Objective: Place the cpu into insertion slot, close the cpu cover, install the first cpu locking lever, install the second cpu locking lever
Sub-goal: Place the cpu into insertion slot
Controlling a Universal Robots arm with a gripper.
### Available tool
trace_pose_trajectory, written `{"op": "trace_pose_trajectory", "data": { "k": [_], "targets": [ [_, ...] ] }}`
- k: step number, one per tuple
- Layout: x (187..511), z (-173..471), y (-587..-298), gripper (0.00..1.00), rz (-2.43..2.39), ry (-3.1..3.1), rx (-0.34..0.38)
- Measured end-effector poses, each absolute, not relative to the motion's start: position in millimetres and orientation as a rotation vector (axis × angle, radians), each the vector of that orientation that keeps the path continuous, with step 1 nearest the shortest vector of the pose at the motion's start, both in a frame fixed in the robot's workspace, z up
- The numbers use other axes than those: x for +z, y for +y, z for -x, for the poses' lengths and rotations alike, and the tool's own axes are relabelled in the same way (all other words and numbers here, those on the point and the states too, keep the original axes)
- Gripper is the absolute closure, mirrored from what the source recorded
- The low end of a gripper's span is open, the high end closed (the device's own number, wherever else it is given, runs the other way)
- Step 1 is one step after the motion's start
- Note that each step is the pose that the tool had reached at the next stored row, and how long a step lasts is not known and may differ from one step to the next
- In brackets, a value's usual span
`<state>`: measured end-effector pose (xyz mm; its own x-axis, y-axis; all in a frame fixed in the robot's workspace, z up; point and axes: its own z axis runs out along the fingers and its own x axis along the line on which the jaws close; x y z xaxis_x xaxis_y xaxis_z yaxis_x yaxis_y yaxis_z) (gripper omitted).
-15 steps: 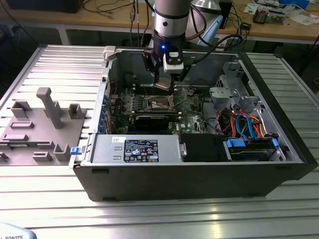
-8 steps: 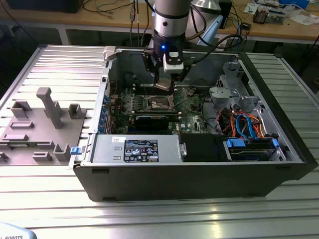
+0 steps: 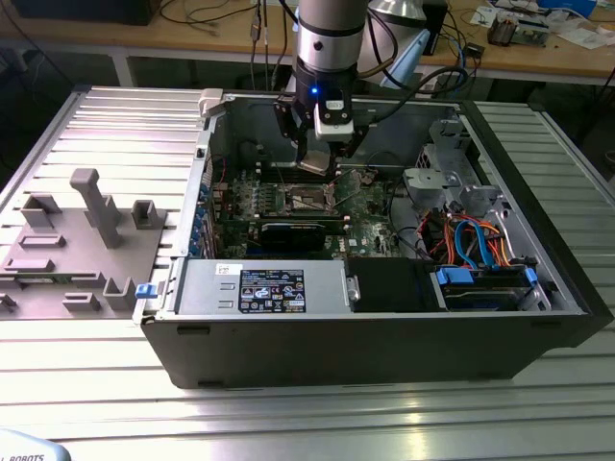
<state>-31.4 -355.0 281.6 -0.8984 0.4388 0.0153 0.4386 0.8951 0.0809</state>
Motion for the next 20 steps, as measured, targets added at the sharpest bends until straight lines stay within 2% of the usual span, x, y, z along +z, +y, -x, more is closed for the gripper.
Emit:
{"op": "trace_pose_trajectory", "data": {
  "k": [20],
  "targets": [
    [281.3, 31.4, -355.0, 0.45, -0.731, 3.048, 0.122]
  ]
}}
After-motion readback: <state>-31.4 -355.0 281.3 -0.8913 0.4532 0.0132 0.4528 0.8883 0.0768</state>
